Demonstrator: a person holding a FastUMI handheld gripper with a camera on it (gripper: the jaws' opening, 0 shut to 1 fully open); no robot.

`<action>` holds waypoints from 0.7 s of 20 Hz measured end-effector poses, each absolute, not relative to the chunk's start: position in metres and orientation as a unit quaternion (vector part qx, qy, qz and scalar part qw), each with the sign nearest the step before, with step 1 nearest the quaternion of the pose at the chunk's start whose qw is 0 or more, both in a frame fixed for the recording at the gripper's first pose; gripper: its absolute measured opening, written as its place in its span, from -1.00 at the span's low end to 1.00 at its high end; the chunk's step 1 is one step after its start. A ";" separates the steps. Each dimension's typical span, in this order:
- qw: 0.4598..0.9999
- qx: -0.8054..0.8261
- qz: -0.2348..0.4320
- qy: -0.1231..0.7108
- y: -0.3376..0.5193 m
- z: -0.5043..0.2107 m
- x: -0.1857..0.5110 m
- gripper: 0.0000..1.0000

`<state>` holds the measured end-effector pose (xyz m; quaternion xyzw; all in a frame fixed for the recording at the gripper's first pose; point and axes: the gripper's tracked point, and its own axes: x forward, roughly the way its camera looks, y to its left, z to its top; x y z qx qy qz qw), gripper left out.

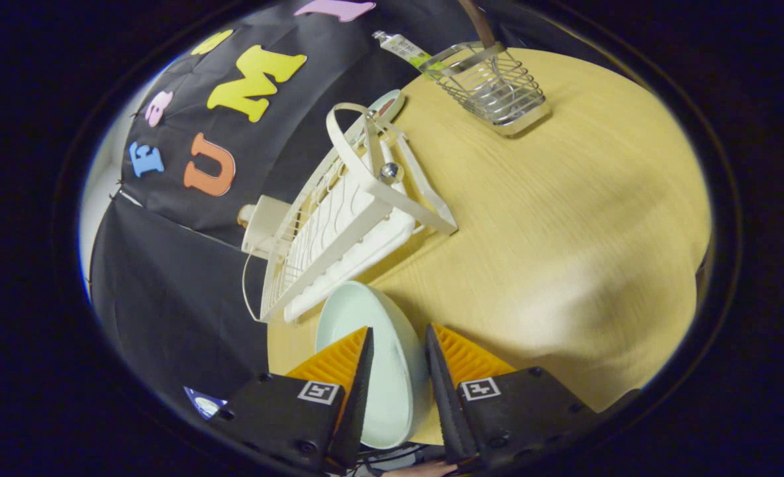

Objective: Take the plate from the dish rack, then take the spoon from the basket and place it into the plate.

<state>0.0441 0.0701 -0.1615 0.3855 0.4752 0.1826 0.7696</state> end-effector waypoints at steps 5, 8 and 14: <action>0.841 0.314 0.177 0.404 0.044 -0.138 0.051 0.21; 0.901 0.235 0.155 0.330 0.019 -0.114 0.057 0.51; 0.971 0.133 0.095 0.173 -0.033 -0.061 0.056 0.96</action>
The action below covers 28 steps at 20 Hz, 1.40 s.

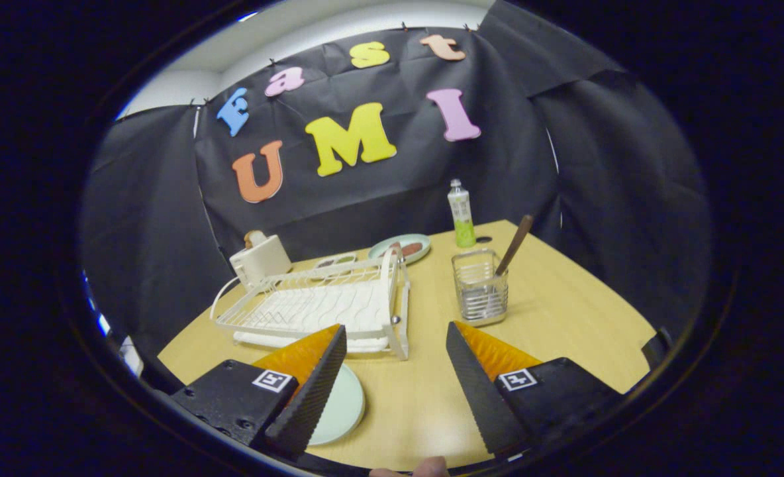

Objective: Take the plate from the dish rack, then take the spoon from the basket and place it into the plate.

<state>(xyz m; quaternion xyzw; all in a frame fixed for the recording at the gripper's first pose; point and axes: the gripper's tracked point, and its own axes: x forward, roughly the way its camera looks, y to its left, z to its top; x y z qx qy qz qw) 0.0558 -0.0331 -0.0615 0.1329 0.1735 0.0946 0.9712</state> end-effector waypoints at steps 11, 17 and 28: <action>0.992 0.077 0.009 0.097 -0.147 -0.074 0.155 1.00; 0.988 0.077 0.012 0.134 -0.163 -0.097 0.217 0.86; 0.982 0.113 0.043 0.146 -0.137 -0.093 0.230 -0.40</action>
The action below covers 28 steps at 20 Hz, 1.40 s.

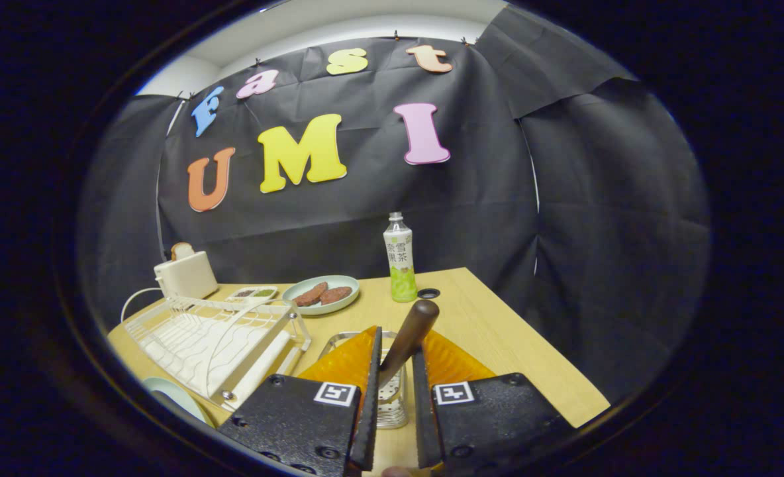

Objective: Take the plate from the dish rack, then take the spoon from the basket and place it into the plate.

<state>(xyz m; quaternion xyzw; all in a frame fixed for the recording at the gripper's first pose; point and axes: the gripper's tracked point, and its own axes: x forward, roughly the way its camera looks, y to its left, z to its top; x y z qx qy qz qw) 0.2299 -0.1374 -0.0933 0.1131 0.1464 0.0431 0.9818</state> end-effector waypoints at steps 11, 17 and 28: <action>0.982 0.102 0.044 0.154 -0.118 -0.059 0.220 -0.83; 0.989 0.099 0.010 0.107 -0.129 0.001 0.198 -0.83; 0.984 0.130 0.082 0.091 -0.012 0.028 0.094 -0.84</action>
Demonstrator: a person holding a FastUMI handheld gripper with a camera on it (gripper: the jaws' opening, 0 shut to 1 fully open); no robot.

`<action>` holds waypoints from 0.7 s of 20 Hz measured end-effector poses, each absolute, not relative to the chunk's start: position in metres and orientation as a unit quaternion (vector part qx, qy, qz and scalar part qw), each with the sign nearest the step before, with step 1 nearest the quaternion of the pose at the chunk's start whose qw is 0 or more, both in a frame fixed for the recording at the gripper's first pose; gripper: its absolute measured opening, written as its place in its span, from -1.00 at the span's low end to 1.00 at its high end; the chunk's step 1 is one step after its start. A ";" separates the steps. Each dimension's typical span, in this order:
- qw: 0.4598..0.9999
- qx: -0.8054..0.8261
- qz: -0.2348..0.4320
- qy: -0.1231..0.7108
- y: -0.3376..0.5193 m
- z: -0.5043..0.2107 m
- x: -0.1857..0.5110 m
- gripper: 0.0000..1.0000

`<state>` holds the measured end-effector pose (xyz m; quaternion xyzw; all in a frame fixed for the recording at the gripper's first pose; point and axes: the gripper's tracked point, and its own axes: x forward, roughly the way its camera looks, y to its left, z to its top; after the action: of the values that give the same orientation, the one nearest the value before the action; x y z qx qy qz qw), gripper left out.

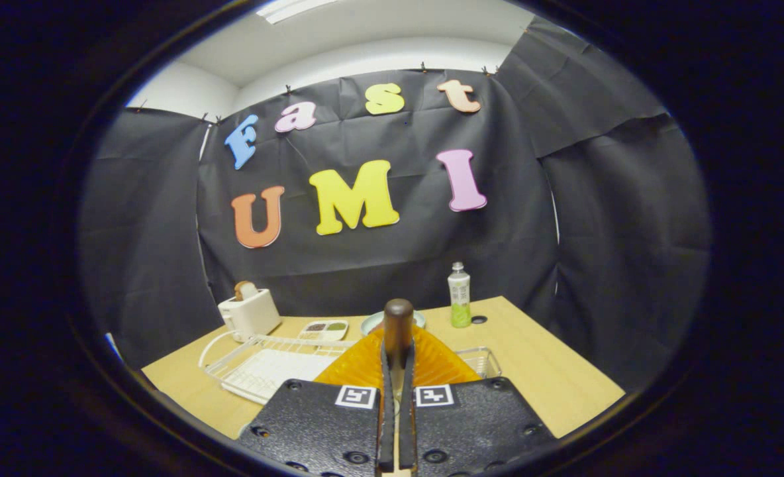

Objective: Take the plate from the dish rack, then take the spoon from the basket and place it into the plate.

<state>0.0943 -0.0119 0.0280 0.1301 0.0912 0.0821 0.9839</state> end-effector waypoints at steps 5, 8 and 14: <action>0.977 0.151 0.103 0.107 0.047 -0.005 0.067 -0.84; 0.972 0.155 0.125 0.125 0.082 -0.030 0.054 -0.84; 0.968 0.170 0.121 0.140 0.113 -0.071 0.040 -0.81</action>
<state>0.0398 0.1131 -0.0713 0.1703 0.1401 0.1213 0.9678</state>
